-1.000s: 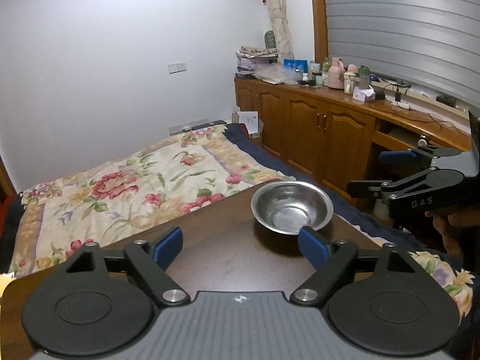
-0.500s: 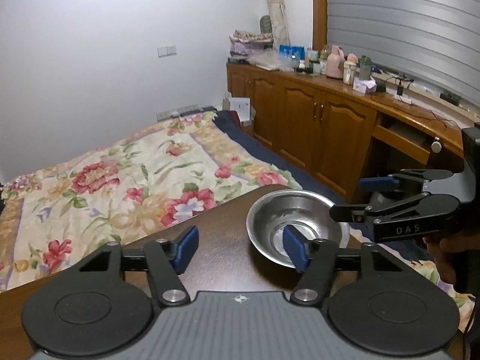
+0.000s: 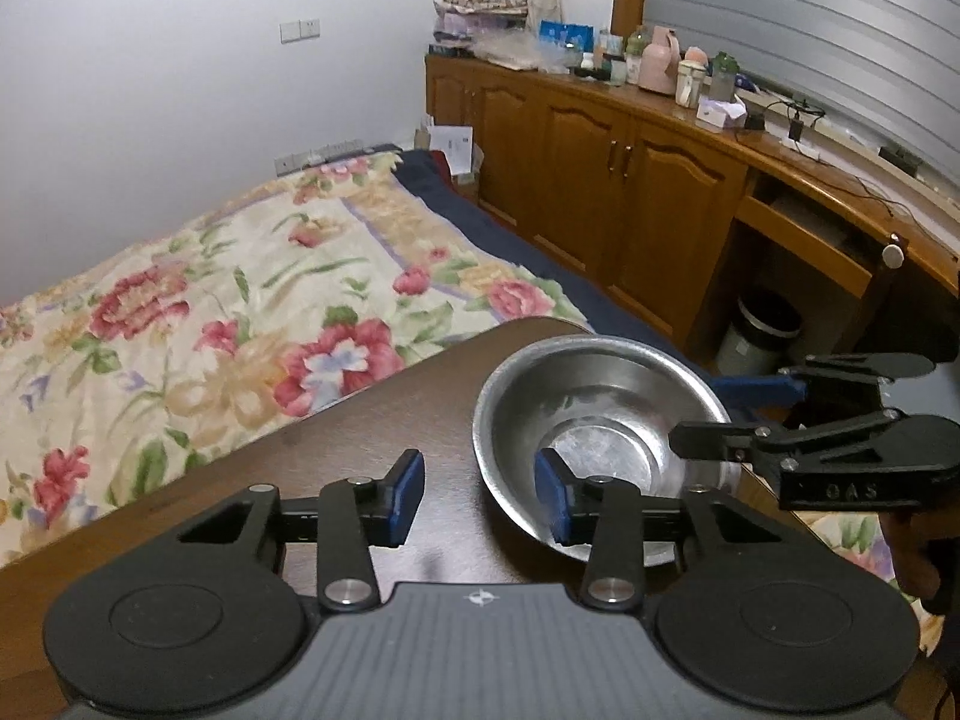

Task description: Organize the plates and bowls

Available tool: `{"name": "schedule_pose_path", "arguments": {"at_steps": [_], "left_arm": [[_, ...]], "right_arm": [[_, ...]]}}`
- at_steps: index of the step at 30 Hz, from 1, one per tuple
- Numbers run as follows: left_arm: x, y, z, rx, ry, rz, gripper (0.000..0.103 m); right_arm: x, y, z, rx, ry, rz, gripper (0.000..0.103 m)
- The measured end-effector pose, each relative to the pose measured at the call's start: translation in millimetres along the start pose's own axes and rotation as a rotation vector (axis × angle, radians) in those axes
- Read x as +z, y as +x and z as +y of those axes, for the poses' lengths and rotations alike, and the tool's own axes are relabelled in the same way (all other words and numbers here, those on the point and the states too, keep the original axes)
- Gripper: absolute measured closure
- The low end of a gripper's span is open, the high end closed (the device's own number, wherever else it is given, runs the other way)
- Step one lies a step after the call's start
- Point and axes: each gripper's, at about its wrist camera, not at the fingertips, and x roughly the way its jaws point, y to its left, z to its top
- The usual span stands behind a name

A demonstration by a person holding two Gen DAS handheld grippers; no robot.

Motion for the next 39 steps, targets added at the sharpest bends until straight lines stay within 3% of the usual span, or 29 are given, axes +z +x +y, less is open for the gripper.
{"name": "schedule_pose_path", "arguments": {"at_steps": [2, 10, 12, 15, 22, 39], "left_arm": [[1, 6, 0, -0.014, -0.008, 0.012, 0.064], [0, 22, 0, -0.03, -0.011, 0.053, 0.065], [0, 25, 1, -0.038, -0.019, 0.061, 0.07], [0, 29, 4, -0.055, -0.03, 0.073, 0.078], [-3, 29, 6, -0.07, -0.062, 0.087, 0.083], [4, -38, 1, -0.081, -0.046, -0.033, 0.083]], "right_arm": [[-1, 0, 2, 0.005, 0.002, 0.005, 0.055], [0, 4, 3, 0.022, 0.015, 0.009, 0.056], [0, 5, 4, 0.023, 0.012, 0.01, 0.057], [0, 6, 5, 0.026, 0.015, 0.014, 0.063], [-2, 11, 1, 0.036, 0.048, 0.026, 0.076], [16, -23, 25, 0.037, 0.035, -0.044, 0.077]]}}
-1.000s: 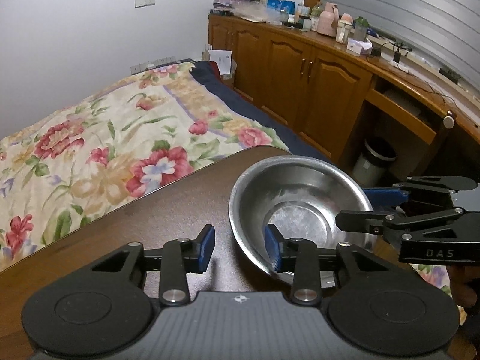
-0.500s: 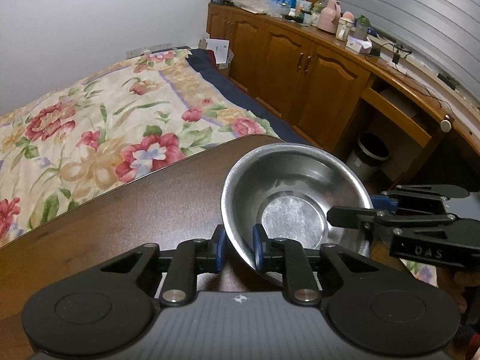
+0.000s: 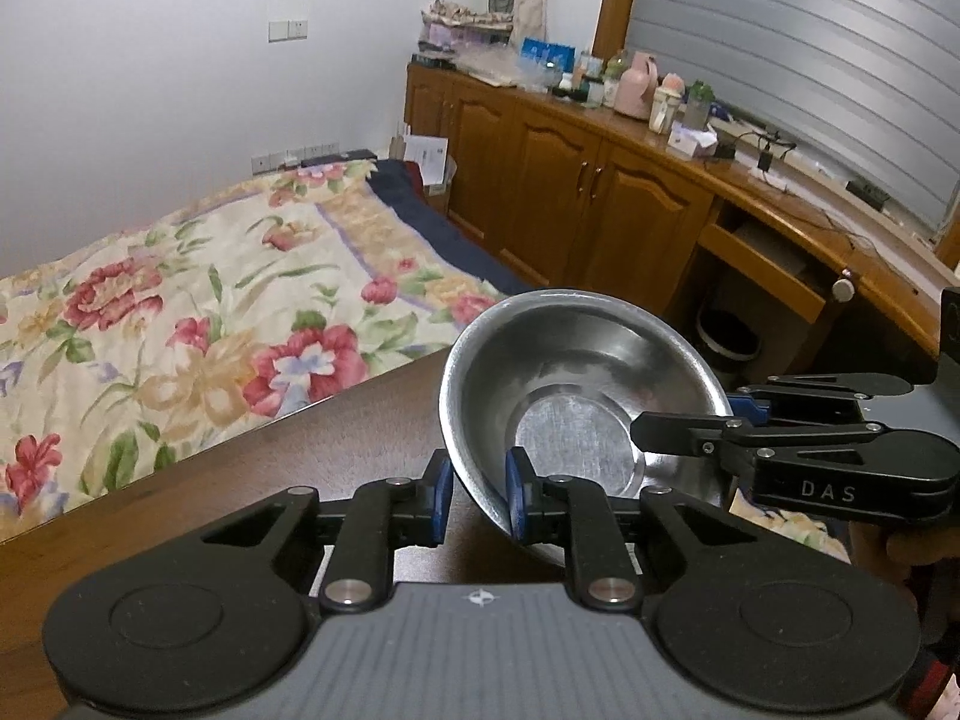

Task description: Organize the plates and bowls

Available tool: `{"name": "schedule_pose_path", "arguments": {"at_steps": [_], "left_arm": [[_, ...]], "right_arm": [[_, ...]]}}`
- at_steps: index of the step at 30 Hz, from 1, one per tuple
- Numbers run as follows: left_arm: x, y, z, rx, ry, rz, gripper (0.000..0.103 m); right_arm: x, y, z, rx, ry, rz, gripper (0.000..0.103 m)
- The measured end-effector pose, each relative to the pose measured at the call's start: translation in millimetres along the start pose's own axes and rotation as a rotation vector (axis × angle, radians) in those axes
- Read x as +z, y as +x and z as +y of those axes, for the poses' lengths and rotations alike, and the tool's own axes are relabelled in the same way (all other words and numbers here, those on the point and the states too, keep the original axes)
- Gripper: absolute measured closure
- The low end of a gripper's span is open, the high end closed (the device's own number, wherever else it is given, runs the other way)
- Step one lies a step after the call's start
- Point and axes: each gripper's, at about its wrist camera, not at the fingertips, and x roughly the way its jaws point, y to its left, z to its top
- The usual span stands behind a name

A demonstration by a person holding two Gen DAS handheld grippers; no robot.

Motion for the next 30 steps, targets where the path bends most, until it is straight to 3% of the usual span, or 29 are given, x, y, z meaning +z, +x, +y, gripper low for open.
{"name": "schedule_pose_path", "arguments": {"at_steps": [11, 30], "left_arm": [[3, -48, -12, 0.01, 0.029, -0.078, 0.083], [-26, -115, -21, 0.022, 0.044, -0.154, 0.083]], "right_arm": [[11, -28, 19, -0.003, -0.039, -0.052, 0.077], [6, -61, 57, 0.011, -0.096, -0.077, 0.077]]}}
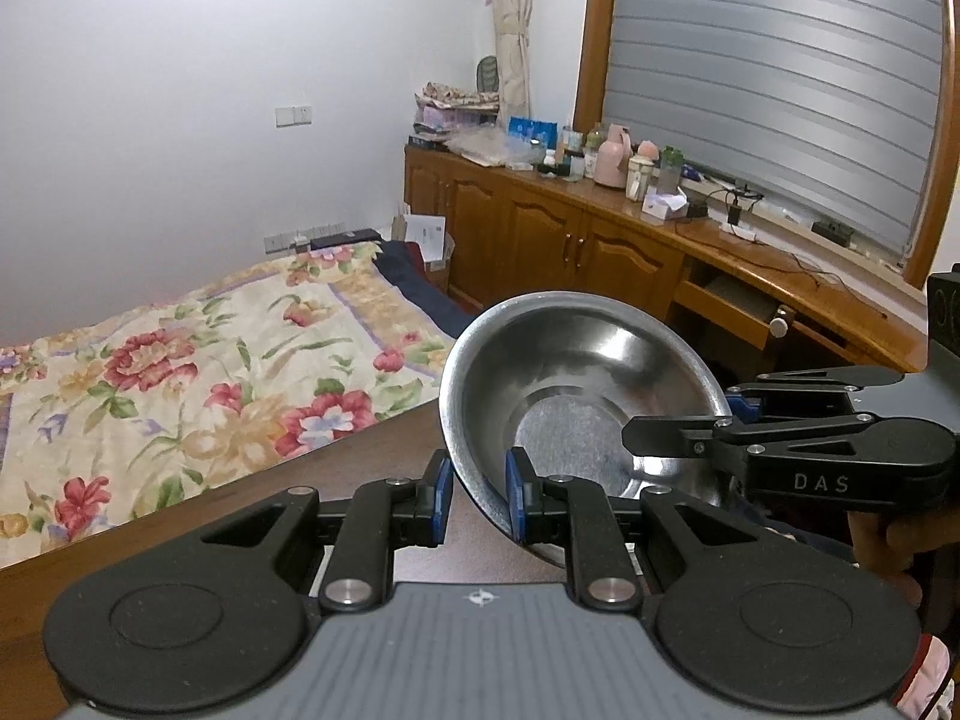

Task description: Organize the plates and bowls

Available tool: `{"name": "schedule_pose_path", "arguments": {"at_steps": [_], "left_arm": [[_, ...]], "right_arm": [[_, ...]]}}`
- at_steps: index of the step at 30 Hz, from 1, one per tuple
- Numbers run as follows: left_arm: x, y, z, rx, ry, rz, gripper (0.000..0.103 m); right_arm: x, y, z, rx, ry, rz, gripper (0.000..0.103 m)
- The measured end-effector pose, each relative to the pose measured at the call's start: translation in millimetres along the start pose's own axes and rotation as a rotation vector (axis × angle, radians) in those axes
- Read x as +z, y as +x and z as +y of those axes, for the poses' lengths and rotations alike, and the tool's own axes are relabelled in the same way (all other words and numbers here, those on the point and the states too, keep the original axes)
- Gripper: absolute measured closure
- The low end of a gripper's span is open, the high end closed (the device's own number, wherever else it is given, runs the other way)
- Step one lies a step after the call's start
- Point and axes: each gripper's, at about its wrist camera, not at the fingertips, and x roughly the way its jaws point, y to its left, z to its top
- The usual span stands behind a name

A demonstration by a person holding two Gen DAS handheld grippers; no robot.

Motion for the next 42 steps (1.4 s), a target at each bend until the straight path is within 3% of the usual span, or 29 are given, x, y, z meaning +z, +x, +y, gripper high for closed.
{"name": "schedule_pose_path", "arguments": {"at_steps": [13, 42], "left_arm": [[-26, -44, -2, 0.025, -0.008, -0.029, 0.083], [-109, -77, 1, 0.043, -0.075, 0.006, 0.083]], "right_arm": [[-9, -15, 29, 0.031, -0.052, 0.002, 0.077], [-65, -17, 72, 0.124, -0.048, 0.115, 0.077]]}}
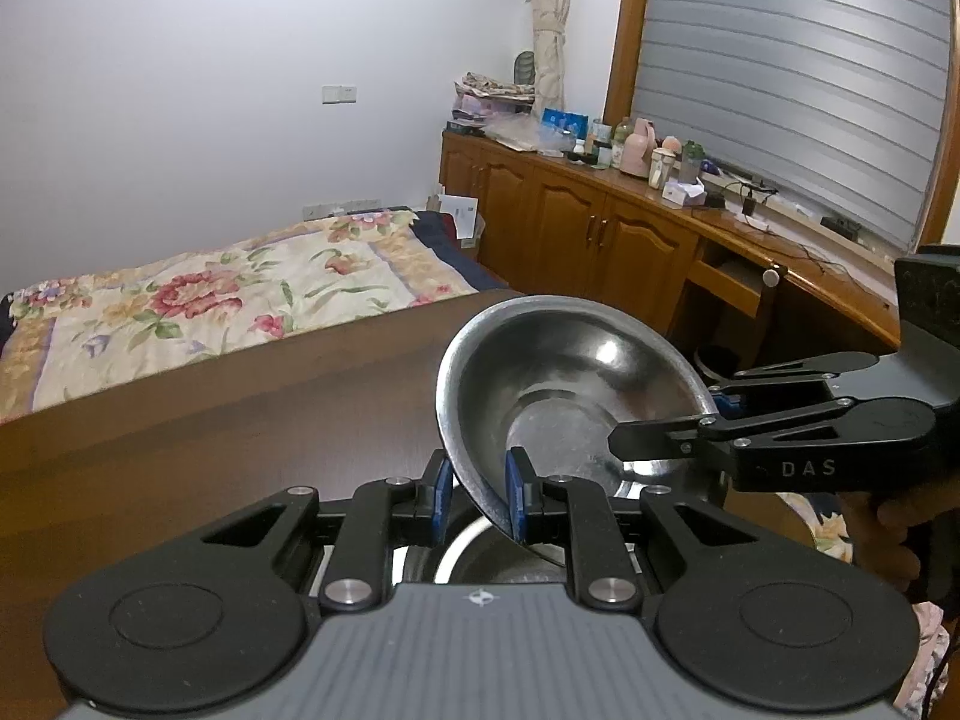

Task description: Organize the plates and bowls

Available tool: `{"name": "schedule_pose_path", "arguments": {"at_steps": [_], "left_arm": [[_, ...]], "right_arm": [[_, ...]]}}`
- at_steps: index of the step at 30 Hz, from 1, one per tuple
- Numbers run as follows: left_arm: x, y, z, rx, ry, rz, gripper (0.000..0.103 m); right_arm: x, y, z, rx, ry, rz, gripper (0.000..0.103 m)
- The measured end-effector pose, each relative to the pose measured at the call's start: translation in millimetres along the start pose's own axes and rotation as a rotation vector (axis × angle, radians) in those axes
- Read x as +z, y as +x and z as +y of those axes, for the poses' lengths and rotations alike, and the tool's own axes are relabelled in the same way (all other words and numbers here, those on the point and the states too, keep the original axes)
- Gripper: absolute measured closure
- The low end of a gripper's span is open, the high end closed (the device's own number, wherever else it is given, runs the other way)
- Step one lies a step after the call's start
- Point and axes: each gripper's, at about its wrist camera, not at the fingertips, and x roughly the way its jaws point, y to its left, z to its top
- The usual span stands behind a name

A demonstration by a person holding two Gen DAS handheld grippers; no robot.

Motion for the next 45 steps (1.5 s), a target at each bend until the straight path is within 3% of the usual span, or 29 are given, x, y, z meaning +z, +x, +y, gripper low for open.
{"name": "schedule_pose_path", "arguments": {"at_steps": [13, 25, 37, 45], "left_arm": [[-38, -8, -12, 0.017, -0.002, -0.024, 0.082], [-58, -3, -7, 0.013, -0.088, -0.021, 0.082], [-70, 6, -20, 0.117, -0.003, -0.019, 0.082], [-74, 8, -20, 0.115, -0.018, -0.018, 0.081]], "right_arm": [[-28, 0, 3, 0.023, 0.034, 0.016, 0.077], [-43, 8, 6, 0.0, 0.036, 0.013, 0.077], [-51, 14, 13, -0.041, -0.029, -0.002, 0.076], [-52, 15, 14, -0.064, -0.048, -0.024, 0.076]]}}
